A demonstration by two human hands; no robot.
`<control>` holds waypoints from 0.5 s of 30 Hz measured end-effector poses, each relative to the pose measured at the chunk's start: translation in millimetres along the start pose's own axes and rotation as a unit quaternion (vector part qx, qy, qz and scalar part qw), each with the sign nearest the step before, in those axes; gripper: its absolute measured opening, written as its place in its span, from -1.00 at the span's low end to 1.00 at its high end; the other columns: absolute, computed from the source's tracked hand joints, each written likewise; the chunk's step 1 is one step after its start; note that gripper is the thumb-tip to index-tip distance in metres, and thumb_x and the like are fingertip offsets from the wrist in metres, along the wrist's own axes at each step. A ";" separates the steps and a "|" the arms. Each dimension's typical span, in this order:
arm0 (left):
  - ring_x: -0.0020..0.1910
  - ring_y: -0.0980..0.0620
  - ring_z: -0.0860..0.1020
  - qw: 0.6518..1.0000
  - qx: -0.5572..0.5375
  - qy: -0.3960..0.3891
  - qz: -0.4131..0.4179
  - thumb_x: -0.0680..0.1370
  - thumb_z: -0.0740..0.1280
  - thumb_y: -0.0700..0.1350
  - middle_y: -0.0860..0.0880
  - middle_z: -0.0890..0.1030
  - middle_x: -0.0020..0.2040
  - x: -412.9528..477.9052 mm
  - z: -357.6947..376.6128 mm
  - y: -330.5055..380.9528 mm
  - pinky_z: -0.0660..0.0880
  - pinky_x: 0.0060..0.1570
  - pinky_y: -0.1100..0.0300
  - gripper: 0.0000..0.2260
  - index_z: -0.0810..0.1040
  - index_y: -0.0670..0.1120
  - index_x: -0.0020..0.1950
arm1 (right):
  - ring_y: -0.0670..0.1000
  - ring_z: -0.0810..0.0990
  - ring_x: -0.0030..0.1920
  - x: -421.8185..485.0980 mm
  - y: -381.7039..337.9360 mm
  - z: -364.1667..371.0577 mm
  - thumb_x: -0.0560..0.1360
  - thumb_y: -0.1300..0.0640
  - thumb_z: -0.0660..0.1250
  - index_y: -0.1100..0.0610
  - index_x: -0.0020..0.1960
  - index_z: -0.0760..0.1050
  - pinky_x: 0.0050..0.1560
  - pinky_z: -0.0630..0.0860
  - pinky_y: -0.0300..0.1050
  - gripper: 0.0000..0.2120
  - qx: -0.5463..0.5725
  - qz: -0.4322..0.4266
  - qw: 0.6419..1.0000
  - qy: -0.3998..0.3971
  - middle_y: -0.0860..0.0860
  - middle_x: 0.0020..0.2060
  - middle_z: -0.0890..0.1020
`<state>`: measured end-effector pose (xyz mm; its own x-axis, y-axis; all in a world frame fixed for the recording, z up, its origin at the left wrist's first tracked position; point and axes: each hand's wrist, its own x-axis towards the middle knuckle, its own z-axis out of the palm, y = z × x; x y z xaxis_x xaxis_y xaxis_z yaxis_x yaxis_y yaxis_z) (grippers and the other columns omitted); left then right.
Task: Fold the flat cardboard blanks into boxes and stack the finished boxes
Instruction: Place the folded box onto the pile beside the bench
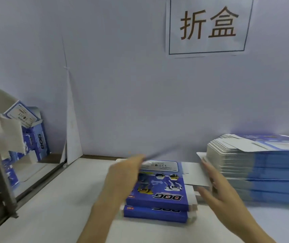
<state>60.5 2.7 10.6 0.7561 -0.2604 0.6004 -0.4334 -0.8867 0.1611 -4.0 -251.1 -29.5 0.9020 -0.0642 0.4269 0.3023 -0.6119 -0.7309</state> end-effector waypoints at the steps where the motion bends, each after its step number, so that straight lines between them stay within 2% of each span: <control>1: -0.16 -0.14 0.58 0.995 -0.020 0.097 -0.008 0.61 0.21 -0.17 -0.06 0.65 -0.07 3.6 -5.7 -6.5 0.39 -0.24 0.12 -0.71 0.51 0.11 0.26 | -0.23 0.34 0.35 -0.4 -2.6 -0.4 0.56 0.20 0.34 -0.32 0.39 0.16 0.08 0.31 -0.59 -0.39 0.009 -0.002 1.000 0.008 -0.29 0.41 0.31; 2: -0.26 -0.15 0.59 0.983 -0.054 0.172 -0.017 0.61 0.26 -0.19 -0.09 0.65 -0.17 3.9 -11.6 -12.2 0.39 -0.32 0.16 -0.81 0.57 -0.04 0.18 | -0.23 0.33 0.37 -0.8 -4.8 0.5 0.57 0.18 0.34 -0.33 0.39 0.15 0.17 0.32 -0.50 -0.38 0.012 -0.008 1.000 0.005 -0.31 0.41 0.30; 3: -0.32 -0.06 0.59 0.965 -0.110 0.236 -0.029 0.61 0.25 -0.18 -0.08 0.64 -0.22 4.1 -17.7 -15.2 0.39 -0.36 0.27 -0.85 0.58 -0.13 0.13 | -0.22 0.31 0.40 -0.9 -7.6 1.1 0.57 0.16 0.34 -0.36 0.39 0.13 0.29 0.31 -0.38 -0.38 0.009 -0.014 1.000 -0.006 -0.35 0.41 0.28; 4: -0.29 0.11 0.59 0.942 -0.185 0.278 -0.040 0.62 0.22 -0.13 -0.01 0.63 -0.20 2.7 -23.5 -16.4 0.39 -0.35 0.44 -0.81 0.57 -0.16 0.11 | -0.21 0.28 0.43 -0.3 -11.5 2.7 0.57 0.12 0.33 -0.38 0.38 0.11 0.39 0.28 -0.23 -0.39 0.009 -0.015 1.000 -0.017 -0.37 0.41 0.25; 5: -0.20 0.22 0.59 0.914 -0.267 0.301 -0.050 0.60 0.20 -0.07 0.10 0.62 -0.14 0.7 -28.1 -16.1 0.40 -0.33 0.53 -0.79 0.55 -0.14 0.11 | -0.20 0.25 0.46 1.1 -15.9 4.7 0.57 0.07 0.33 -0.38 0.39 0.09 0.46 0.25 -0.13 -0.40 0.014 -0.006 1.000 -0.022 -0.37 0.41 0.24; 7: -0.02 0.32 0.57 0.856 -0.400 0.314 -0.095 0.59 0.20 0.01 0.27 0.60 -0.09 0.6 -35.7 -8.4 0.45 -0.31 0.54 -0.86 0.52 0.03 0.04 | -0.20 0.24 0.46 5.8 -30.8 7.7 0.52 -0.11 0.30 -0.29 0.47 0.10 0.48 0.24 -0.05 -0.40 0.040 0.007 0.999 -0.018 -0.31 0.43 0.26; 9: -0.10 0.29 0.60 0.792 -0.514 0.301 -0.131 0.60 0.22 0.01 0.29 0.63 -0.12 4.7 -38.1 0.5 0.50 -0.33 0.46 -0.85 0.56 0.17 -0.07 | -0.22 0.42 0.34 11.1 -48.3 7.7 0.42 -0.21 0.28 -0.20 0.45 0.25 0.32 0.44 -0.13 -0.39 0.128 0.008 0.992 -0.016 -0.28 0.36 0.43; 11: -0.19 0.23 0.62 0.733 -0.604 0.260 -0.175 0.60 0.24 -0.02 0.19 0.67 -0.18 6.4 -35.3 10.3 0.53 -0.35 0.37 -0.79 0.62 0.19 -0.14 | -0.11 0.67 0.04 15.0 -60.2 4.4 0.40 -0.12 0.33 -0.08 0.25 0.47 -0.07 0.62 -0.18 -0.57 0.254 0.007 0.967 -0.008 -0.09 0.08 0.68; 12: -0.20 0.21 0.63 0.720 -0.623 0.235 -0.197 0.59 0.25 0.00 0.16 0.68 -0.18 5.8 -33.9 15.5 0.55 -0.37 0.33 -0.79 0.63 0.20 -0.15 | -0.01 0.70 -0.10 15.3 -62.6 0.8 0.39 -0.08 0.35 0.00 0.16 0.52 -0.22 0.63 -0.16 -0.64 0.294 0.014 0.956 0.010 0.02 -0.04 0.71; 14: -0.17 0.18 0.64 0.731 -0.612 0.205 -0.223 0.57 0.27 0.02 0.12 0.68 -0.11 4.4 -29.7 24.0 0.55 -0.39 0.31 -0.88 0.60 0.17 -0.04 | 0.11 0.70 -0.22 14.6 -64.1 -8.2 0.38 -0.02 0.35 0.09 0.04 0.58 -0.32 0.66 -0.06 -0.71 0.330 0.028 0.943 0.041 0.11 -0.16 0.72; 15: -0.10 0.16 0.63 0.751 -0.591 0.184 -0.229 0.56 0.29 0.01 0.09 0.67 -0.01 3.8 -27.3 26.9 0.55 -0.33 0.33 -0.87 0.56 0.15 0.09 | 0.14 0.69 -0.23 13.4 -63.3 -10.4 0.39 0.00 0.34 0.10 0.00 0.60 -0.32 0.67 0.00 -0.75 0.332 0.035 0.941 0.055 0.11 -0.18 0.72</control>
<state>38.3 -11.8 38.6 0.8660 0.2856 0.4105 -0.4661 0.1637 0.8695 -14.3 -221.4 28.0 0.9003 -0.1893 0.3920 0.4029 0.0212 -0.9150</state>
